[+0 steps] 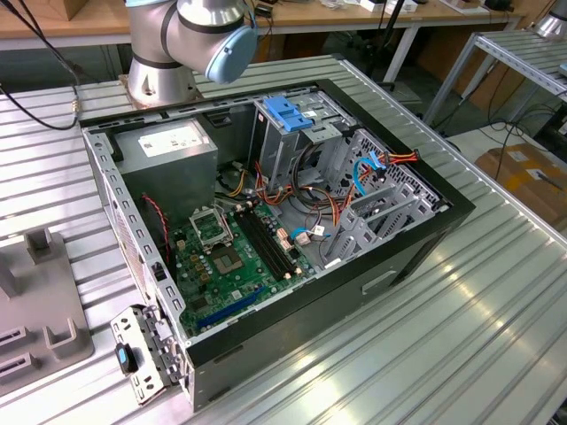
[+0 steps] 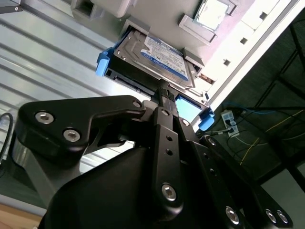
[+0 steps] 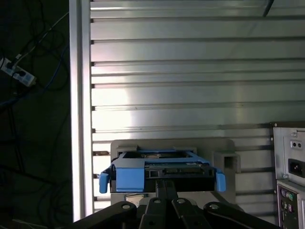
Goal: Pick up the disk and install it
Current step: 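Pick up the disk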
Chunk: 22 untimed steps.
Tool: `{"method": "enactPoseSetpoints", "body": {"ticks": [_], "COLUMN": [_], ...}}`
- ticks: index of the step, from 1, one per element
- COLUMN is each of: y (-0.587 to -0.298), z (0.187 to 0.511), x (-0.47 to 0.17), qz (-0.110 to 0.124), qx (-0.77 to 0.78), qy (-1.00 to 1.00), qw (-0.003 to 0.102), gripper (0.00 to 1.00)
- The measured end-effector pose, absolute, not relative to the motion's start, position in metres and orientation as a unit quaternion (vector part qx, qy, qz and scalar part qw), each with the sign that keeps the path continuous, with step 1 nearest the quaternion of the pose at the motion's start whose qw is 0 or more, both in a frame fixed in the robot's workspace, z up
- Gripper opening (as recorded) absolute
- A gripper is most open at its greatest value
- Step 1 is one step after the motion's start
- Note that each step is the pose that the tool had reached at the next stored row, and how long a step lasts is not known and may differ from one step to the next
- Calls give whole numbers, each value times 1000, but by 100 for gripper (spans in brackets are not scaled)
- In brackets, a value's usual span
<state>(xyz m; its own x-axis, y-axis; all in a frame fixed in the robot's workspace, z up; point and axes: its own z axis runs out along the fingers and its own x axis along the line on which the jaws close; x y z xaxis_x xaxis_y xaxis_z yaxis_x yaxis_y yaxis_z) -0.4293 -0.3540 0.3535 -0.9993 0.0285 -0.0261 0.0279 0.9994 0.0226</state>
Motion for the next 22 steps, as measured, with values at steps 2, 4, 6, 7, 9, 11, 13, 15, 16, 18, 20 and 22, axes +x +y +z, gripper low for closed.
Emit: {"method": "enactPoseSetpoints", "body": {"ticks": [2, 4, 6, 7, 9, 11, 13, 15, 16, 18, 20, 22], "y": [-354, -354, -354, -354, -354, -354, -354, -354, -354, -354, -354, -354], "z": [354, 354, 354, 354, 354, 354, 354, 354, 354, 354, 354, 354], "x": [-429, -429, -429, -429, -429, -429, -429, -429, -429, -429, -429, -429], "qz": [11, 11, 11, 11, 11, 12, 12, 12, 12, 12, 12, 12], "qx": [10, 4, -1, -3, -9, -14, -21, -29, -32, -39, -44, -50], "qy": [1000, 1000, 1000, 1000, 1000, 1000, 1000, 999, 999, 999, 999, 999], "qw": [13, 13, 13, 13, 13, 13, 13, 13, 13, 13, 13, 12], "gripper": [11, 11, 11, 11, 11, 11, 11, 11, 11, 11, 11, 11]}}
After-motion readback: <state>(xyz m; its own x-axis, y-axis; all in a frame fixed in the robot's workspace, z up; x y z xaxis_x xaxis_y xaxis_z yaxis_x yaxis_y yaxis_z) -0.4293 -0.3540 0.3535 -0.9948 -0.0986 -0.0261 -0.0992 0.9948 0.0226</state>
